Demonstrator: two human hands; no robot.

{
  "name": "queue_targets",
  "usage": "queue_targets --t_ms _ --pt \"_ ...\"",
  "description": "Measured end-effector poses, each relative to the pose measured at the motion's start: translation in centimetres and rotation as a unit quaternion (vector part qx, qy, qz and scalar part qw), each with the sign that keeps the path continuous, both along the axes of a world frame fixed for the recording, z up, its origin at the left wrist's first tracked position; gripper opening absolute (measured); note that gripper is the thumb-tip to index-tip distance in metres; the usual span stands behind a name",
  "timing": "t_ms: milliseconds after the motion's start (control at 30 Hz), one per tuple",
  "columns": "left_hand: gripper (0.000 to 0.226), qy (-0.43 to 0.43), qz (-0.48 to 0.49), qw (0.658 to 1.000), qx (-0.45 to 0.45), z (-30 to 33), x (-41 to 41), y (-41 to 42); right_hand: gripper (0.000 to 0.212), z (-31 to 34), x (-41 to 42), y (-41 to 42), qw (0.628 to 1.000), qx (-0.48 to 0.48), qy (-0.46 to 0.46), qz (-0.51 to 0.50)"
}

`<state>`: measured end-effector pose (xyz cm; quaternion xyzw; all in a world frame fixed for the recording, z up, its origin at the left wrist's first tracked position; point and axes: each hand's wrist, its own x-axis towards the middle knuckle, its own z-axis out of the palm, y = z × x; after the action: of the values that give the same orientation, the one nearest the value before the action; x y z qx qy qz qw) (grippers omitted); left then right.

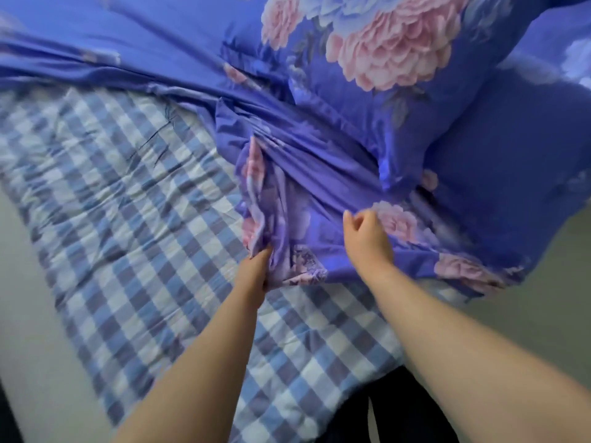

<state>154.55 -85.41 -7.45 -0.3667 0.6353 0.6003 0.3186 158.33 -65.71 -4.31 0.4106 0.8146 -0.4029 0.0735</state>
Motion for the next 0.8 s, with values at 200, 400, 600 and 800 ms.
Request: queue_targets --t_ms 200,400,600,800 --pt "0.037 0.010 0.147 0.979 0.140 0.3 5.8 -2.3 0.081 -2.6 10.7 -10.7 0.808 -0.486 -0.155 -0.296" --pt "0.044 -0.047 0.112 0.977 0.175 0.6 12.1 -5.1 0.070 -2.7 11.2 -12.3 0.602 -0.705 0.068 -0.368" --pt "0.027 0.008 0.208 0.951 0.228 2.2 16.1 -9.6 0.038 -2.0 17.7 -14.9 0.605 -0.693 0.079 -0.383" --pt "0.042 0.054 0.156 0.954 0.251 2.2 14.7 -14.3 0.020 -2.9 26.1 -17.5 0.573 -0.658 0.091 -0.480"
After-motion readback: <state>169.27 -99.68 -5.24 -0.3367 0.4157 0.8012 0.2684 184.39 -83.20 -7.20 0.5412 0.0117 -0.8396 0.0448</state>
